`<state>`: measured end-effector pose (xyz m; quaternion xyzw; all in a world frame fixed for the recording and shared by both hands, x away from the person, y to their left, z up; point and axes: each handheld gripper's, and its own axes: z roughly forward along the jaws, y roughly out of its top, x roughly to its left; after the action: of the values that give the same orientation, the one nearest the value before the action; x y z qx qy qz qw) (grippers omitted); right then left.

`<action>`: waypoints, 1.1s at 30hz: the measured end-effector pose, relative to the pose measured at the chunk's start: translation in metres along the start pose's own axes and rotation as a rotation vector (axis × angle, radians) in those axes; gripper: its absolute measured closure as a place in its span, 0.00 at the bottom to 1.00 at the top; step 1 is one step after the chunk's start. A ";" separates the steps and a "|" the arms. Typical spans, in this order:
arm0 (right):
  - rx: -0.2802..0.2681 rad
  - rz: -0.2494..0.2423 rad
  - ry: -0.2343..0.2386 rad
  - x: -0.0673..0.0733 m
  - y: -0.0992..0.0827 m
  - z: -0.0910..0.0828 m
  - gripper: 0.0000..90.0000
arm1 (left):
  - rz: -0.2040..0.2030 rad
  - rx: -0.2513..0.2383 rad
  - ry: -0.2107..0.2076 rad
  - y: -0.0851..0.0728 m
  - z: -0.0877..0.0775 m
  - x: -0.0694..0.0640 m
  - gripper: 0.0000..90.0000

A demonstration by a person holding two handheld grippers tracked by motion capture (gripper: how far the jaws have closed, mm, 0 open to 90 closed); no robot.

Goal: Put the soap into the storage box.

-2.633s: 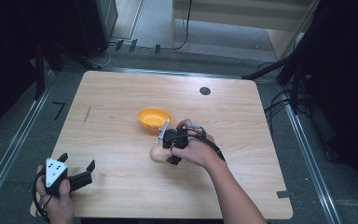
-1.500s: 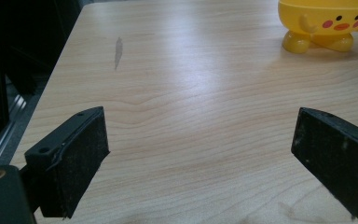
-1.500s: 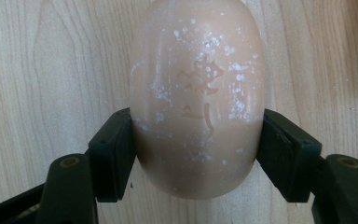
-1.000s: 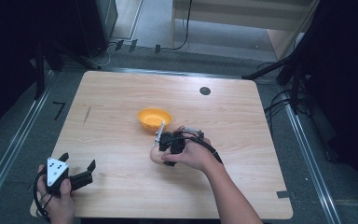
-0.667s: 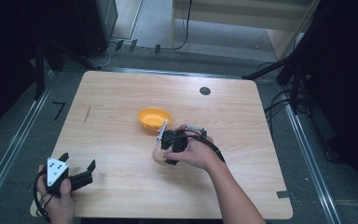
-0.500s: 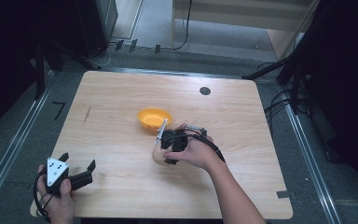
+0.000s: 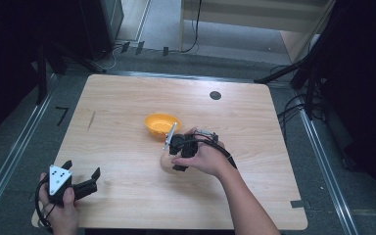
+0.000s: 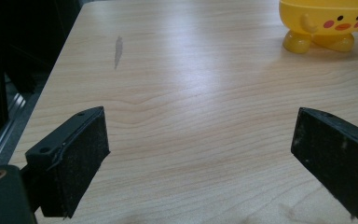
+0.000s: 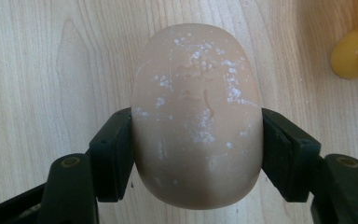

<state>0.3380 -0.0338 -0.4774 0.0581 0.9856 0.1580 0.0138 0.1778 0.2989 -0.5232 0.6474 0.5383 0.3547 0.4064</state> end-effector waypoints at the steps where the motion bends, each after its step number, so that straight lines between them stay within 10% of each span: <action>1: 0.000 0.000 0.000 0.000 0.000 0.000 0.38 | 0.001 0.000 0.000 0.000 0.000 0.000 0.05; 33: -0.057 0.007 -0.050 -0.025 0.029 -0.053 0.38 | -0.008 -0.014 -0.004 -0.001 -0.001 0.001 0.06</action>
<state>0.3640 -0.0257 -0.4177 0.0649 0.9799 0.1844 0.0394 0.1773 0.3005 -0.5234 0.6431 0.5375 0.3559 0.4134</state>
